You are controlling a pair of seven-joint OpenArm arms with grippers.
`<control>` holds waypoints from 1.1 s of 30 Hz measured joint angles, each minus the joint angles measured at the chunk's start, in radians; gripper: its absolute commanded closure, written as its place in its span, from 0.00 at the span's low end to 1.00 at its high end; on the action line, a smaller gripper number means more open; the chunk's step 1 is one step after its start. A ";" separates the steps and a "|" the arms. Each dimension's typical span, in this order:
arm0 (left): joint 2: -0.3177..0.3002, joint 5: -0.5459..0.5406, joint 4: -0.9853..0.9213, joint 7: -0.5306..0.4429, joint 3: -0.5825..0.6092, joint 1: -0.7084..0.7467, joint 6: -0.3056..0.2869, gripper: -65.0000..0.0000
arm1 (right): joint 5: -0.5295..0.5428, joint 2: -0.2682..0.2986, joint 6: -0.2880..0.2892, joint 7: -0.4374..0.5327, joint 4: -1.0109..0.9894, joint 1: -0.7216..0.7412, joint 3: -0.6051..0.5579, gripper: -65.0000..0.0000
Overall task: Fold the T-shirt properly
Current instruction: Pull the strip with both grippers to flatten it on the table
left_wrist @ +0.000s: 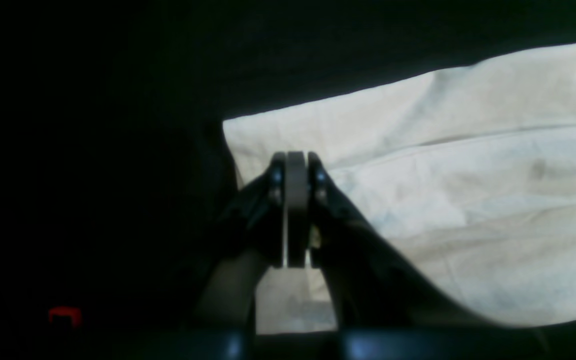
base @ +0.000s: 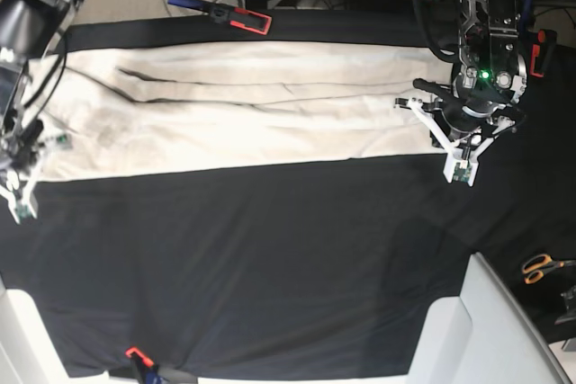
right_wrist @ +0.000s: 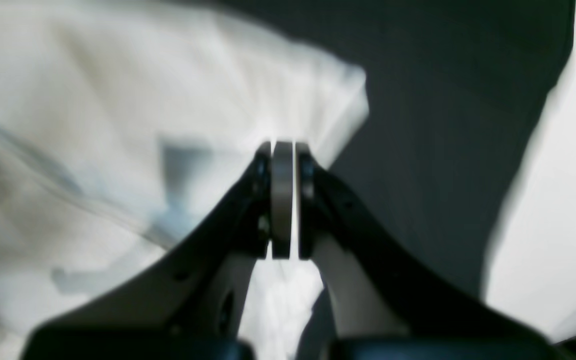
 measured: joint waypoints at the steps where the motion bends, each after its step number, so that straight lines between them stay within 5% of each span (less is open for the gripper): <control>1: -0.002 0.000 0.000 0.000 0.000 0.000 0.000 1.00 | 0.000 0.006 0.000 0.010 -0.029 0.009 -0.001 0.99; 17: -0.005 0.000 -0.083 0.002 -0.002 -0.002 0.000 1.00 | -0.022 0.106 -0.008 0.163 -0.419 0.139 0.035 0.99; 21: -0.005 0.000 -0.083 0.002 -0.002 -0.002 0.000 1.00 | -0.016 0.140 -0.083 0.250 -0.510 0.160 0.032 0.99; 27: -0.004 0.000 -0.083 0.002 -0.002 -0.002 0.000 1.00 | -0.016 0.203 -0.098 0.361 -0.691 0.226 0.032 0.99; 33: -0.004 0.000 -0.083 0.002 -0.002 -0.002 0.000 1.00 | -0.020 0.206 -0.095 0.401 -0.703 0.228 0.032 0.99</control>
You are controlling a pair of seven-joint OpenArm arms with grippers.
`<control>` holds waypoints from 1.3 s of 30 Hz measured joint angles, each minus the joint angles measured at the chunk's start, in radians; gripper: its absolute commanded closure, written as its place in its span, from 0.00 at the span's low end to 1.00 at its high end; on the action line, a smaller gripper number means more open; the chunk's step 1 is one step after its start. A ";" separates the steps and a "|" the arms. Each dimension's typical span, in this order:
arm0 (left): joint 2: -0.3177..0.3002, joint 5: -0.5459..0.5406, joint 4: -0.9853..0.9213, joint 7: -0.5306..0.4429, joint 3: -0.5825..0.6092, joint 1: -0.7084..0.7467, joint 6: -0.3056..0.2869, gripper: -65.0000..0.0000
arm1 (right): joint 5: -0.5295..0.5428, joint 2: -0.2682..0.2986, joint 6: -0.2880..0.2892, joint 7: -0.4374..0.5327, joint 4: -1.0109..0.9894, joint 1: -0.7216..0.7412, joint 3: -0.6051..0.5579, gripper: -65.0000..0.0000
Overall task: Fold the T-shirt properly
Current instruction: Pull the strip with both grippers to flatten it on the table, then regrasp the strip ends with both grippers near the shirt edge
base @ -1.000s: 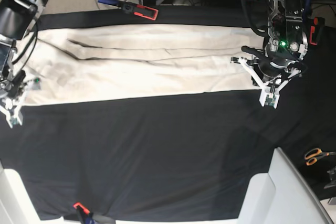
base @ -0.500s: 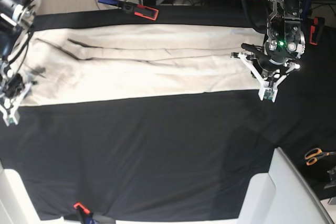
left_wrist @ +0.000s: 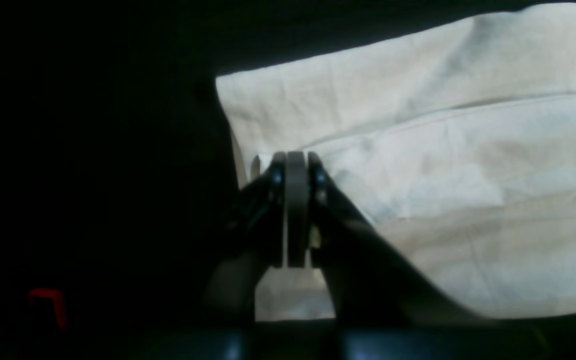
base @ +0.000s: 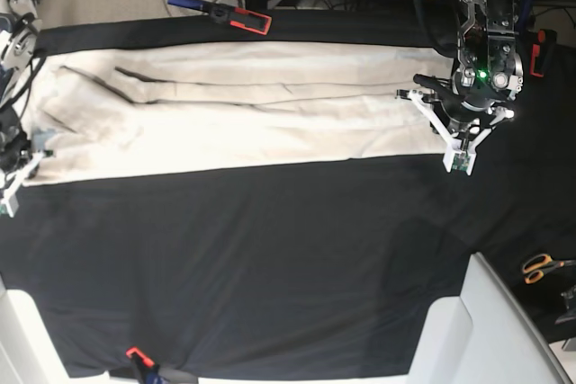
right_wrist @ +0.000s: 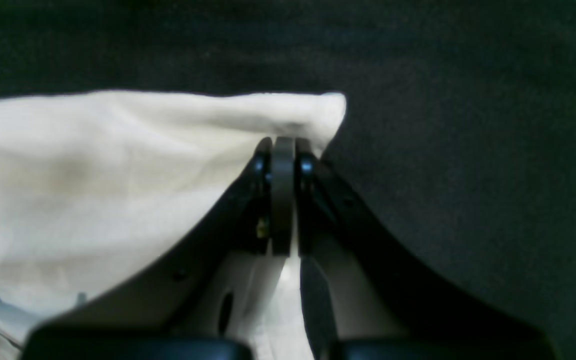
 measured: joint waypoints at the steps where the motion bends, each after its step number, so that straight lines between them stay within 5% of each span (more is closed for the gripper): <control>1: 0.000 0.000 0.000 0.000 0.000 0.000 0.000 1.00 | -0.001 0.000 0.000 0.000 0.000 0.005 0.000 0.99; 6: 0.000 0.000 0.000 0.000 0.000 0.001 0.000 1.00 | -0.005 -0.003 -0.005 -0.003 0.120 -0.002 -0.003 0.99; 11: 0.007 -0.012 0.000 0.000 -0.019 0.001 -0.004 1.00 | -0.005 -0.011 -0.148 -0.002 0.299 -0.073 -0.004 0.99; 15: 0.051 -0.004 0.002 0.000 -0.164 -0.008 -0.003 1.00 | -0.002 -0.077 -0.158 -0.096 0.522 -0.200 0.004 0.99; 20: 0.042 -0.004 0.002 0.000 -0.221 -0.002 -0.011 0.97 | 0.010 -0.195 -0.149 -0.093 0.759 -0.344 -0.006 0.99; 25: 0.055 -0.014 0.001 -0.003 -0.256 0.000 -0.250 0.49 | 0.000 -0.255 -0.158 -0.106 0.813 -0.398 -0.004 0.99; 29: 0.067 -0.005 0.000 0.002 -0.349 -0.003 -0.368 0.12 | 0.000 -0.262 -0.156 -0.098 0.819 -0.416 -0.006 0.99; 33: 0.066 -0.205 -0.078 -0.009 -0.473 -0.016 -0.488 0.13 | 0.000 -0.261 -0.158 -0.105 0.818 -0.453 -0.005 0.99; 39: -0.022 -0.415 -0.329 -0.012 -0.478 -0.005 -0.510 0.30 | 0.001 -0.261 -0.156 -0.101 0.819 -0.473 -0.006 0.99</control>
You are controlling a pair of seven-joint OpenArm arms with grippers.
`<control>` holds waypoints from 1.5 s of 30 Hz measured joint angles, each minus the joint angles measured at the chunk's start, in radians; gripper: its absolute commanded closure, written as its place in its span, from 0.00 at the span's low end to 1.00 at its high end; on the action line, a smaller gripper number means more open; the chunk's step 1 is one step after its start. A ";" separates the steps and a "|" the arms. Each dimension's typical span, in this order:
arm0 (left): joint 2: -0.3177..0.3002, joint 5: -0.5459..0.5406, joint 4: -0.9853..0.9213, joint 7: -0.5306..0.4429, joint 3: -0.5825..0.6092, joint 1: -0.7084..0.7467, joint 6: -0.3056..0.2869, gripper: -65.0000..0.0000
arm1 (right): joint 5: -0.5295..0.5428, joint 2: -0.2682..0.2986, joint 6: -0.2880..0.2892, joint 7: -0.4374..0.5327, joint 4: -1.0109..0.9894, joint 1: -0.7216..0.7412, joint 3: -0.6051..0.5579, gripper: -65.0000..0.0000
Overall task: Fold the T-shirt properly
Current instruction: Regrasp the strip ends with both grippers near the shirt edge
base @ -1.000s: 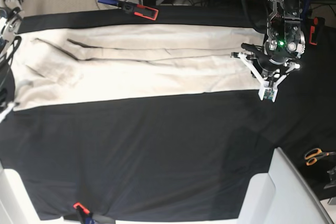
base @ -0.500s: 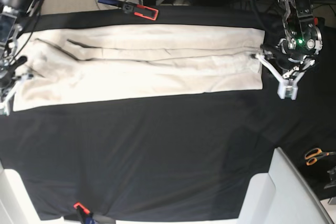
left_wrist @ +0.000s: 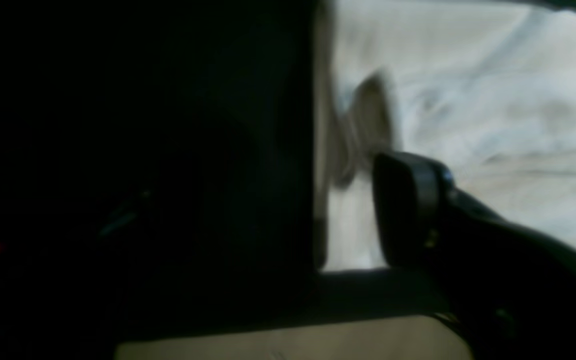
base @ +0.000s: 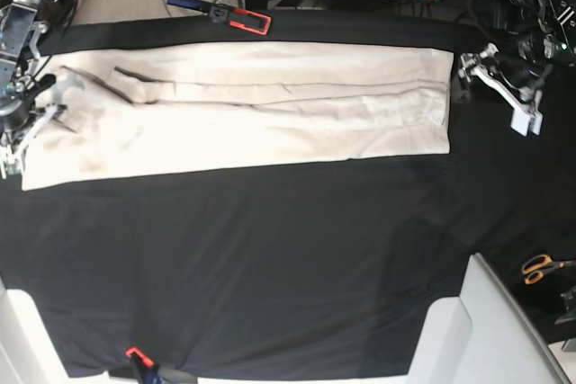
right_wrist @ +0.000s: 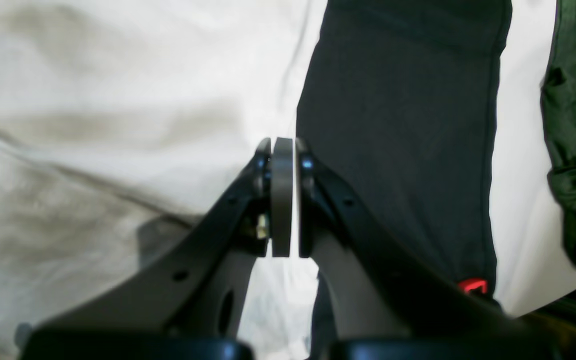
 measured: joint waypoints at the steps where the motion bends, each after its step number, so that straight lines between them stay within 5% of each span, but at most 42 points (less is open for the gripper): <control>1: 0.002 -0.020 -0.016 -0.021 0.009 -0.001 -0.003 0.31 | 0.000 -0.005 -0.001 -0.001 0.000 -0.002 0.000 0.99; 12: 0.015 -0.034 -0.076 -0.096 0.088 -0.018 -0.005 0.31 | 0.000 -0.020 -0.001 0.000 0.000 -0.027 0.000 0.99; 20: -0.032 -0.032 -0.103 -0.130 0.082 -0.016 0.006 0.29 | 0.000 -0.019 0.002 0.000 0.002 -0.043 0.000 0.99; 23: -0.051 -0.034 -0.101 -0.136 0.047 -0.007 0.116 0.24 | 0.000 -0.019 0.003 0.000 0.002 -0.044 0.000 0.99; 25: -0.061 -0.031 -0.102 -0.140 0.037 0.002 0.131 0.16 | 0.000 -0.018 0.003 -0.001 0.002 -0.044 0.000 0.99; 31: -0.047 -0.038 -0.101 -0.138 0.048 0.000 0.126 0.13 | 0.000 -0.021 0.003 -0.001 0.002 -0.044 0.000 0.99; 39: 0.010 -0.038 -0.042 -0.134 0.048 -0.003 0.002 0.12 | -0.001 -0.014 -0.001 0.000 -0.050 -0.043 0.000 0.99; 45: 0.010 -0.037 -0.040 -0.133 0.046 -0.005 0.002 0.12 | 0.000 -0.015 0.000 0.003 -0.065 -0.044 0.000 0.99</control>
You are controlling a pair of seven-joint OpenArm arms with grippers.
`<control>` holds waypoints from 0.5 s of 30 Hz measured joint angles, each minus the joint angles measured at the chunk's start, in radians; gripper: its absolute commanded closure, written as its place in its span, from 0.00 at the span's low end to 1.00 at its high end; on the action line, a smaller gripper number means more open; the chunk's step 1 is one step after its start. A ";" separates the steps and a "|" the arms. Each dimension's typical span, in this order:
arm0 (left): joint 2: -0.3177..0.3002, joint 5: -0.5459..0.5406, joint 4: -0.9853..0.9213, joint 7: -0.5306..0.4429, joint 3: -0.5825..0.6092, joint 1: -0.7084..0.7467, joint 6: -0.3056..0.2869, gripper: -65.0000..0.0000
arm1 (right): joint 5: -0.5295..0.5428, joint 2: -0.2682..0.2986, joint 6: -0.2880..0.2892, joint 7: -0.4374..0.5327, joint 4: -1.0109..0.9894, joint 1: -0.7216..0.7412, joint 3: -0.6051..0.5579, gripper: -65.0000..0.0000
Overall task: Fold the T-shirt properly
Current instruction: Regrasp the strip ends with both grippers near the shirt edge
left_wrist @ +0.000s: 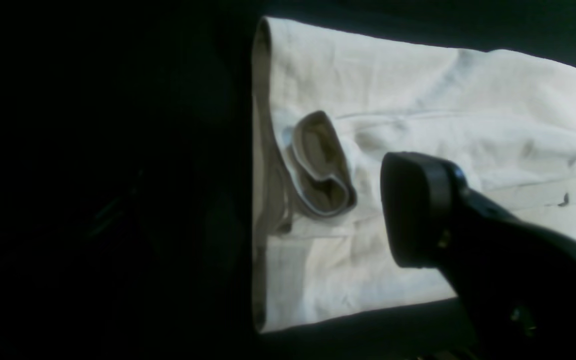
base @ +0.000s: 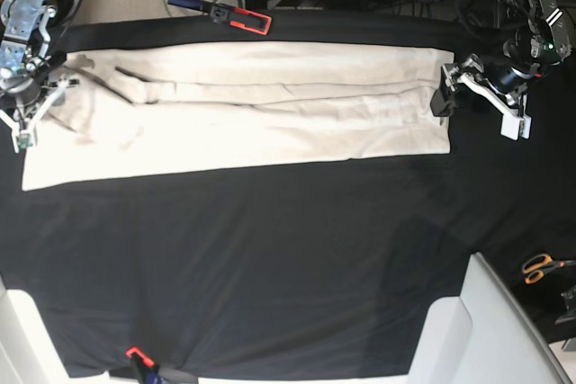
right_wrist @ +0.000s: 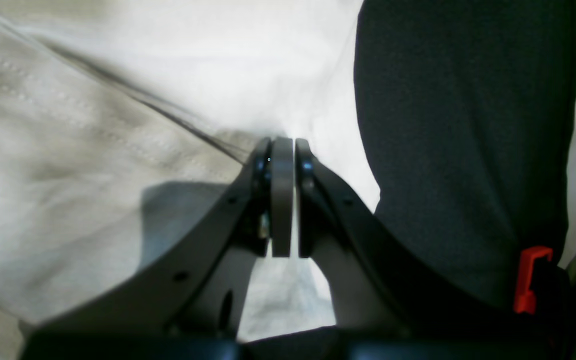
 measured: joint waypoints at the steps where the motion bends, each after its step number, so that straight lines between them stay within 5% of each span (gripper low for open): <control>1: 0.000 0.000 -0.005 -0.001 -0.001 0.000 0.000 0.12 | 0.000 0.000 0.000 0.000 0.000 0.000 0.000 0.99; 15: 0.044 0.008 -0.072 -0.001 0.002 -0.031 0.002 0.13 | 0.000 0.005 0.003 0.003 0.000 0.000 -0.100 1.00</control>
